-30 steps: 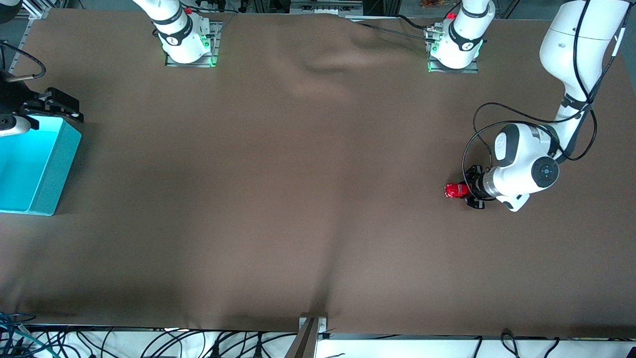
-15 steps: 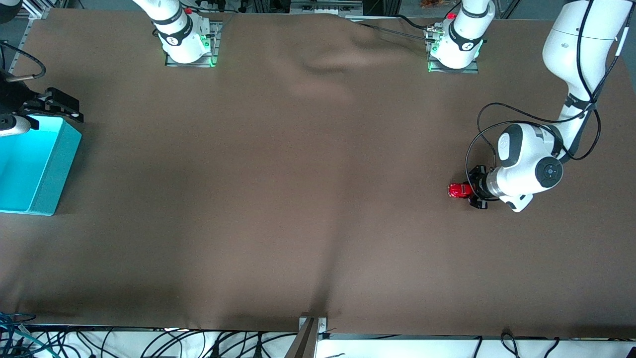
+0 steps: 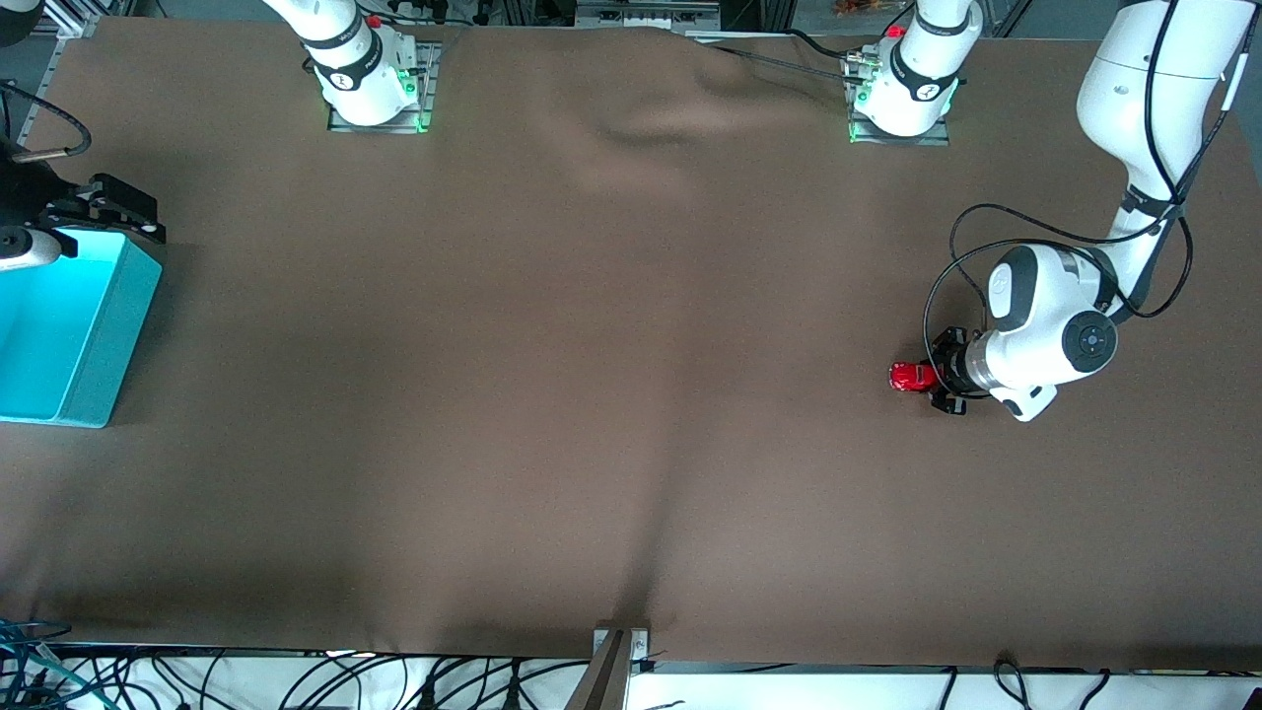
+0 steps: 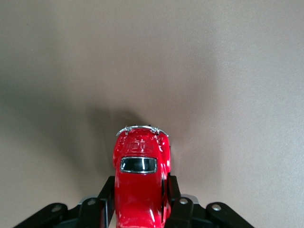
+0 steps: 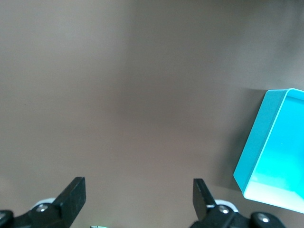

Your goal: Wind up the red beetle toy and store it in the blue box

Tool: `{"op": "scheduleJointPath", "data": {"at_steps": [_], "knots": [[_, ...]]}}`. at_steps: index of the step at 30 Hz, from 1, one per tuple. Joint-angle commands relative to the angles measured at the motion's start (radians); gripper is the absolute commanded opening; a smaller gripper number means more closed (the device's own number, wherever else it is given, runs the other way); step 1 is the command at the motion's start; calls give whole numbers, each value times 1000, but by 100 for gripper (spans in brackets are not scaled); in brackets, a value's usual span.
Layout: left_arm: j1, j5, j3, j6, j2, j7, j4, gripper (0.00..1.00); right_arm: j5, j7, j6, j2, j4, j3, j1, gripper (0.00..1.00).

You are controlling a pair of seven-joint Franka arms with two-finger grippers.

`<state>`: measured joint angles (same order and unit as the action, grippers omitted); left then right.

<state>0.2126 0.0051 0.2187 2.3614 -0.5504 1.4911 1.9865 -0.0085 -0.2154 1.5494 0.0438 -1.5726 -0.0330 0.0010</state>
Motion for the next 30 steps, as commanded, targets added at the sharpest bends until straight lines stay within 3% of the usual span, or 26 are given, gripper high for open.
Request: {"op": "scheduleJointPath", "data": {"at_steps": [1,30], "knots": [[7,42,-4,32,-56,-35,-5,0,-15,-2,-19,5,20,2,2,100],[10,30,-5,32,-62,66,-6,0,-15,-2,-19,5,20,2,2,100]]}}
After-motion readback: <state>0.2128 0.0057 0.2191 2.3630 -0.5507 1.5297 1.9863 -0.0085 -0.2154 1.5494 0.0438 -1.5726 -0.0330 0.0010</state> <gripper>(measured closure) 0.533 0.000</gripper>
